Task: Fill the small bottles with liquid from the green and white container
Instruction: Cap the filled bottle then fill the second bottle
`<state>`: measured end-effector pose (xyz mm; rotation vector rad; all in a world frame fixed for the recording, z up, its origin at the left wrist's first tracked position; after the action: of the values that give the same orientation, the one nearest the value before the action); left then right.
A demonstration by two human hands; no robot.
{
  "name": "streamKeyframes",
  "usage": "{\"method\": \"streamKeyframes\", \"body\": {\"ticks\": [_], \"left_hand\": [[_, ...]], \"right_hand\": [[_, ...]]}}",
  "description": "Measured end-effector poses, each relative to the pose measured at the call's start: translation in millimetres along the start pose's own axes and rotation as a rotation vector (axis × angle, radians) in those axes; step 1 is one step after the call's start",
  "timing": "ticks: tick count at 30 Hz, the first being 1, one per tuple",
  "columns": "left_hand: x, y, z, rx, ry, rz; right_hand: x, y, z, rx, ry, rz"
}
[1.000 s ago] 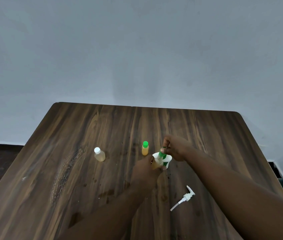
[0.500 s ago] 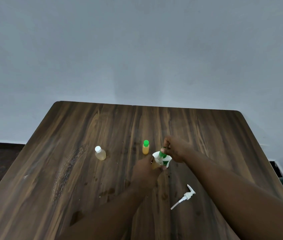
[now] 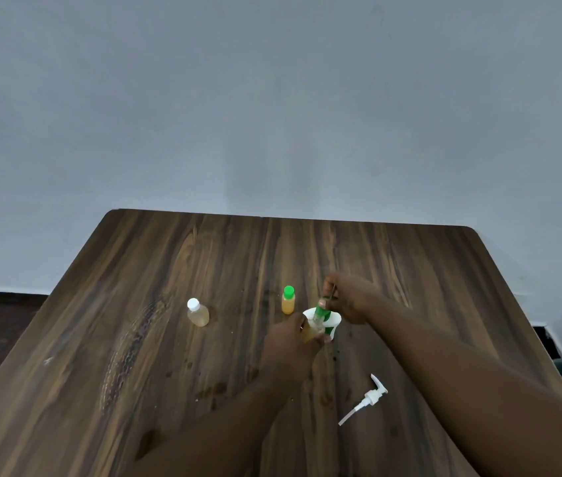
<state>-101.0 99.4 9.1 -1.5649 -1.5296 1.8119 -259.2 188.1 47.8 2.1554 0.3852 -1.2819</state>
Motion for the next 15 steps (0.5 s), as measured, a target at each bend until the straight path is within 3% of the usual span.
{"method": "streamKeyframes", "body": {"ticks": [15], "left_hand": [[0.7,4.7,-2.9,0.000,0.007,-0.006]], "right_hand": [[9.9,-3.1,-3.1,-0.007,-0.036,0.004]]}}
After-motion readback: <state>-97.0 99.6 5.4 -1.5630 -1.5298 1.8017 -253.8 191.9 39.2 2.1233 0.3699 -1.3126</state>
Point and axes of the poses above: each hand's wrist, its own z-axis towards the middle knuckle, its own x-axis out of the palm, y = z × x, the point moved 2 cm from there along z, towards the middle knuckle, and after that the axes turned 5 degrees about -z, right-handed, at the moved point
